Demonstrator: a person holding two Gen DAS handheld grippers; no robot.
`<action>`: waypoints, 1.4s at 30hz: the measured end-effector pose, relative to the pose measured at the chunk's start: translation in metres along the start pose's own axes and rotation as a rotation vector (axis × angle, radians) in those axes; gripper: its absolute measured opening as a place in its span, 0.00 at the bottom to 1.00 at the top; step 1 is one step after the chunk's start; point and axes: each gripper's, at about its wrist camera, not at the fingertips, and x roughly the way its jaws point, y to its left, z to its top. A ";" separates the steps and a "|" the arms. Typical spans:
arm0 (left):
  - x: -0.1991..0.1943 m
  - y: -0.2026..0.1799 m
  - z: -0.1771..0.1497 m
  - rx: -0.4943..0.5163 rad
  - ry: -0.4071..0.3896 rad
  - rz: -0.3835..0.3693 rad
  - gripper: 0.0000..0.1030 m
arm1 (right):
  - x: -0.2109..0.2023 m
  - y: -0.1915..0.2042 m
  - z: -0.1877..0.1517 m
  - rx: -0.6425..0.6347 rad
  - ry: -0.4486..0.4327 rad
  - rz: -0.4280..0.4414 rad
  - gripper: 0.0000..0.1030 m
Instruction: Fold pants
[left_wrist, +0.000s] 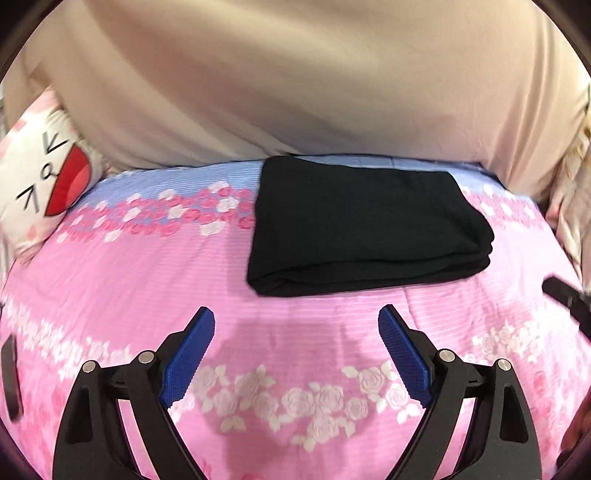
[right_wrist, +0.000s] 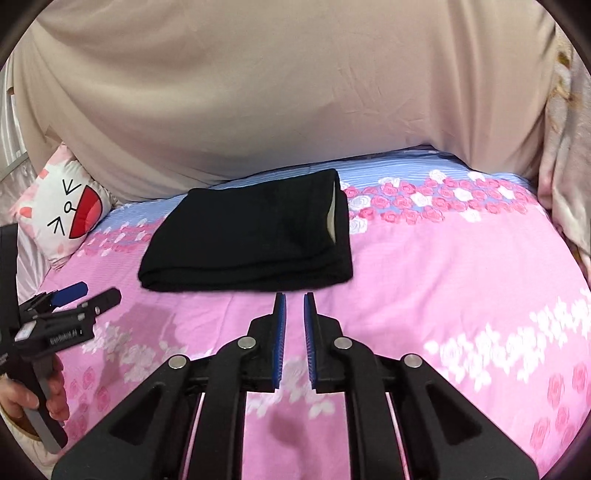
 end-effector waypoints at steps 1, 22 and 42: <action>-0.003 0.001 -0.002 -0.011 0.000 0.003 0.87 | -0.003 0.003 -0.003 -0.003 -0.001 -0.009 0.17; -0.058 -0.019 -0.037 -0.002 -0.013 -0.018 0.87 | -0.068 0.078 -0.039 -0.123 -0.085 -0.072 0.42; -0.059 -0.019 -0.043 0.004 -0.001 -0.005 0.87 | -0.072 0.077 -0.041 -0.129 -0.092 -0.085 0.42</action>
